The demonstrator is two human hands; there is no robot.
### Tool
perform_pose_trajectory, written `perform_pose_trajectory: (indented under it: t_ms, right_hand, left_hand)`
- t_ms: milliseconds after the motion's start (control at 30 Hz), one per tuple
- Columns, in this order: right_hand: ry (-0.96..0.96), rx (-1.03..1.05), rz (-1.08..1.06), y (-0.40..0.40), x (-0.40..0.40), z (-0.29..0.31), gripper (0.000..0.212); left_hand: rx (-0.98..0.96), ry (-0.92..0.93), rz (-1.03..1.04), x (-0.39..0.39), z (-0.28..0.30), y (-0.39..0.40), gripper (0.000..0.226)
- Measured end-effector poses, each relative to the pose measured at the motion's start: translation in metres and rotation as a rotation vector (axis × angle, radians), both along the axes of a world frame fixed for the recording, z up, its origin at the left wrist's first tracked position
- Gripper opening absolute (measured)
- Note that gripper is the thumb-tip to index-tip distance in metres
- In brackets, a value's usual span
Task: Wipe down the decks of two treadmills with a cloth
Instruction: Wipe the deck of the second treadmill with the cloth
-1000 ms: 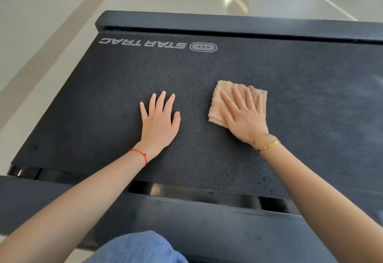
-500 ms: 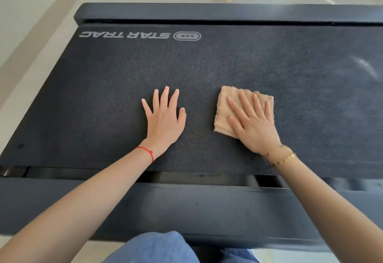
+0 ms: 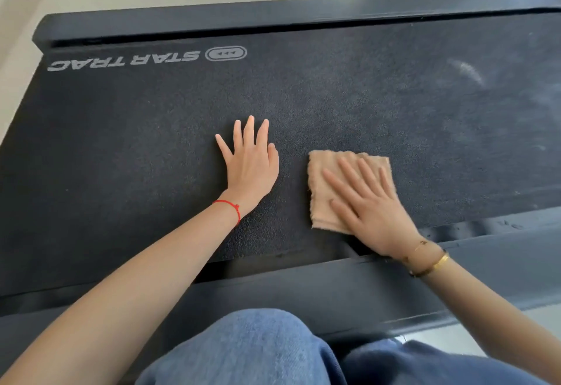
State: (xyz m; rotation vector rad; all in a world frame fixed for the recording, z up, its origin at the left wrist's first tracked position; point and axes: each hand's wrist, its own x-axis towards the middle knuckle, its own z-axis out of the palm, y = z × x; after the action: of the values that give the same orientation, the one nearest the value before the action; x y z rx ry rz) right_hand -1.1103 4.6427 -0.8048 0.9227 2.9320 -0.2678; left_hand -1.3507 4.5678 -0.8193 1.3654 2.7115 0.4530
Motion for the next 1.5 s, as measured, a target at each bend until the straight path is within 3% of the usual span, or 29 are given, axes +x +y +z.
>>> perform_pose_trajectory:
  t_ms: [167,300,433,667,900,1033,1200,1333,1500]
  right_hand:
    - [-0.013,-0.008,-0.323,0.062,-0.03,0.001,0.054]
    - [-0.004,0.026,-0.117,0.038,-0.055,-0.002,0.055]
    - [0.01,0.048,0.095,0.019,-0.029,-0.003,0.055]
    - [0.041,0.057,-0.029,0.084,-0.006,-0.006,0.055]
    - [0.017,0.025,-0.158,0.183,-0.102,-0.009,0.055]
    - [0.043,0.049,0.012,0.166,-0.137,-0.011,0.056]
    - [0.096,0.041,0.211,0.161,-0.106,-0.014,0.053]
    - [0.097,0.029,0.085,0.196,-0.097,-0.014,0.053]
    - [0.026,-0.003,-0.146,0.237,-0.14,-0.011,0.056]
  left_hand:
    - [-0.023,-0.008,0.002,0.003,0.001,0.009,0.054]
    - [-0.008,0.006,0.012,0.004,0.0,0.016,0.054]
    - [-0.008,0.008,0.023,0.004,-0.001,0.026,0.055]
    - [-0.036,0.033,0.084,0.008,-0.005,0.04,0.056]
    - [-0.036,0.074,0.127,0.01,-0.01,0.046,0.058]
    - [-0.052,0.12,0.128,0.01,-0.012,0.043,0.058]
    - [-0.039,0.118,0.132,0.009,-0.012,0.043,0.058]
    - [-0.059,0.109,0.138,0.011,-0.009,0.045,0.058]
    - [-0.071,0.094,0.164,0.012,-0.006,0.048,0.06]
